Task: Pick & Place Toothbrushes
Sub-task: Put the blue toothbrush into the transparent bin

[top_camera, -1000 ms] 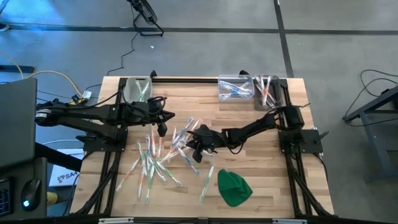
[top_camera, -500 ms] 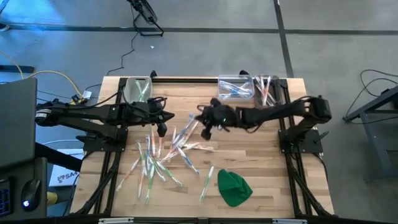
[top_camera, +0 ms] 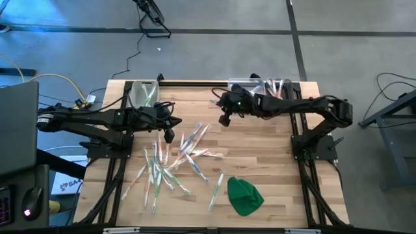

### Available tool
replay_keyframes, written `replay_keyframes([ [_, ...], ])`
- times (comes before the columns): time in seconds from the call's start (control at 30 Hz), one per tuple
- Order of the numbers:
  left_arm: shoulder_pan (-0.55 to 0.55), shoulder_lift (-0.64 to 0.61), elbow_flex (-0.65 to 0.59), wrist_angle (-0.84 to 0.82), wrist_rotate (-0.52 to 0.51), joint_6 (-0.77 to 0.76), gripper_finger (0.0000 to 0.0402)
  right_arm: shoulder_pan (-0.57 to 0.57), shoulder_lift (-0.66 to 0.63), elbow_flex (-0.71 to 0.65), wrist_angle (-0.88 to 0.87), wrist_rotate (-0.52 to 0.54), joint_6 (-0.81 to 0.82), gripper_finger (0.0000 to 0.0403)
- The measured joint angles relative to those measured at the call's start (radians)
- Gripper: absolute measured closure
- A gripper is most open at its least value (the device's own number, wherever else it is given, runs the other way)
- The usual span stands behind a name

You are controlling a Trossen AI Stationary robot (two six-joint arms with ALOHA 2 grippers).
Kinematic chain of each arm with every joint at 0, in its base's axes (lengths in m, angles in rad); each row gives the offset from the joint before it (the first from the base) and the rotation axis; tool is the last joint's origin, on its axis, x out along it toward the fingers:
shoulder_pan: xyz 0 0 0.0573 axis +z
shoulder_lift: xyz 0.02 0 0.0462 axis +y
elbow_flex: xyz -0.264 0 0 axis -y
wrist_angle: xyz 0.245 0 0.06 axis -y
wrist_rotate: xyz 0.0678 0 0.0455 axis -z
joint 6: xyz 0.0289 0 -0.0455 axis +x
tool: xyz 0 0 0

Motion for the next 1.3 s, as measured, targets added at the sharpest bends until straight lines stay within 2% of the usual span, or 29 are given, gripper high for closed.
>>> replay_keyframes([
  [0.37,0.000,0.000,0.000,0.000,-0.003,0.036,0.0401,-0.156,0.000,0.000,-0.069,-0.009,-0.116,0.0399],
  [0.67,0.000,0.000,0.000,0.001,-0.045,0.068,0.0402,-0.280,0.000,0.000,-0.062,-0.201,-0.146,0.0399],
  [0.8,0.000,0.000,0.000,0.001,-0.054,0.067,0.0402,-0.304,0.000,0.000,-0.059,-0.228,-0.163,0.0399],
  [1.3,0.000,0.007,0.000,0.001,-0.055,0.047,0.0401,-0.311,0.000,0.000,-0.049,-0.229,-0.190,0.0399],
])
